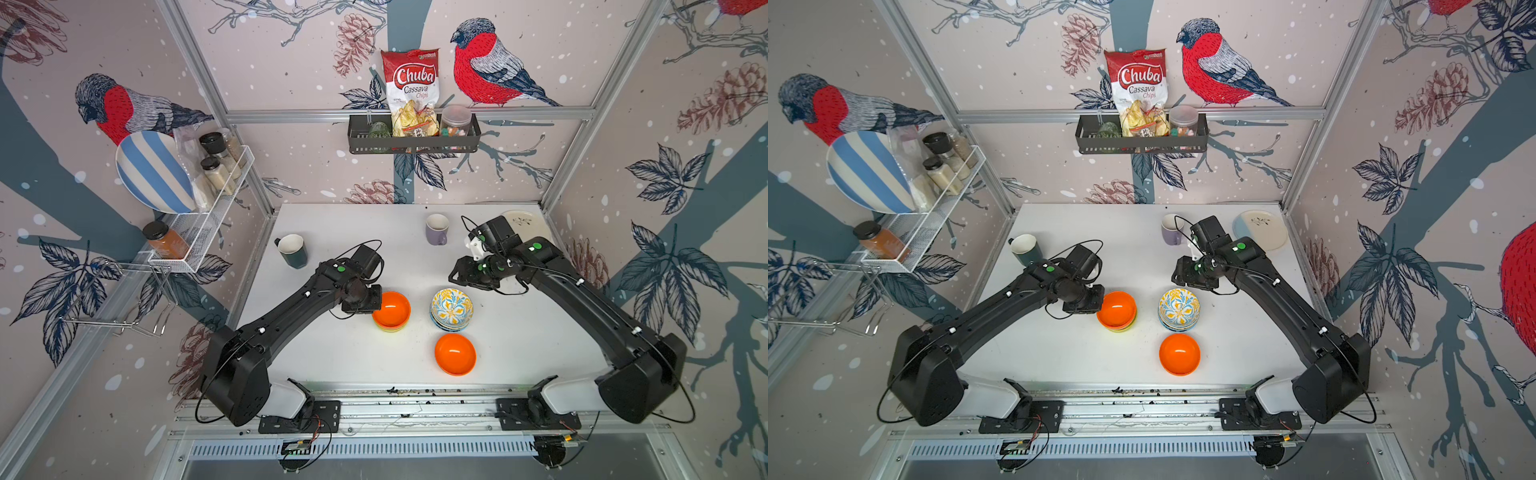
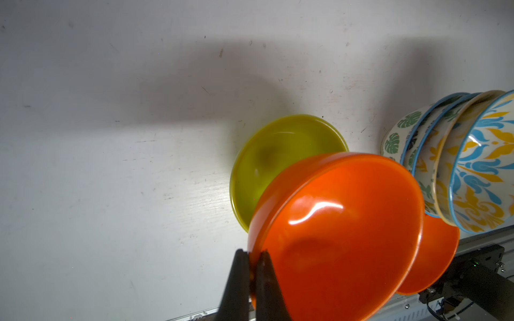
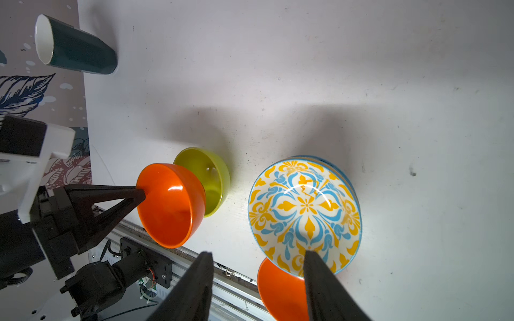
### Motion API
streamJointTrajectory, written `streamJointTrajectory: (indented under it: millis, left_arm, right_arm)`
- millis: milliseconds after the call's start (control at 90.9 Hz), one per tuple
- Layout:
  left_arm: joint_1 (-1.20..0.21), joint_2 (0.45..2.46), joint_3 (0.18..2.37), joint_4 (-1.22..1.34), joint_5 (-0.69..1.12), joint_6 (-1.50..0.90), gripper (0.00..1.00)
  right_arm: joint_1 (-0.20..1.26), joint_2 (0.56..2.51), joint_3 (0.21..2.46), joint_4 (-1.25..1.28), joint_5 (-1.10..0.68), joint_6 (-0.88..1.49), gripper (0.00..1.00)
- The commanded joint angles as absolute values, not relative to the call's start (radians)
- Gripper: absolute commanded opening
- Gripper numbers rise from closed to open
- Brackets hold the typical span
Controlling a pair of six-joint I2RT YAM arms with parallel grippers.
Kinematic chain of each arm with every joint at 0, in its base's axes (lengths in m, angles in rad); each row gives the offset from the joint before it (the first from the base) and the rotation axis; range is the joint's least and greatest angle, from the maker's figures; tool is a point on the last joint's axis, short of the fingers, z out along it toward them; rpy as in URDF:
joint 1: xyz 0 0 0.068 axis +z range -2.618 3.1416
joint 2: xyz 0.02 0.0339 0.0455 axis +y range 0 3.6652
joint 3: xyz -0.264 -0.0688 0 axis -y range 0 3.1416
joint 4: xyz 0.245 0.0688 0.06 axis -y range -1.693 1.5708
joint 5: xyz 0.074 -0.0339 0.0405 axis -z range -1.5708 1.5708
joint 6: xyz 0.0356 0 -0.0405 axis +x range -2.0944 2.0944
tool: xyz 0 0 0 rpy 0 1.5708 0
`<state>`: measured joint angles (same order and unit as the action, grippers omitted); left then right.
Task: Stack the bowls
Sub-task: Place the bowl on the bowl.
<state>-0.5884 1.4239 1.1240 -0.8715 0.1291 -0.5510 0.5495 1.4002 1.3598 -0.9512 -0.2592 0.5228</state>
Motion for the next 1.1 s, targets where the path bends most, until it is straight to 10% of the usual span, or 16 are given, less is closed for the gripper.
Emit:
streamJointTrajectory:
  millis: [0,1089]
  left_arm:
    - [-0.580,1.430,1.114,-0.816,0.146,-0.557,0.00]
    - [-0.545,1.483,1.037,-0.707,0.166,-0.568,0.00]
  right_arm:
    - [0.551,1.396,1.355,-0.930,-0.267,0.520,0.54]
    - [0.561,1.434,1.354,-0.926,-0.293,0.509,0.53]
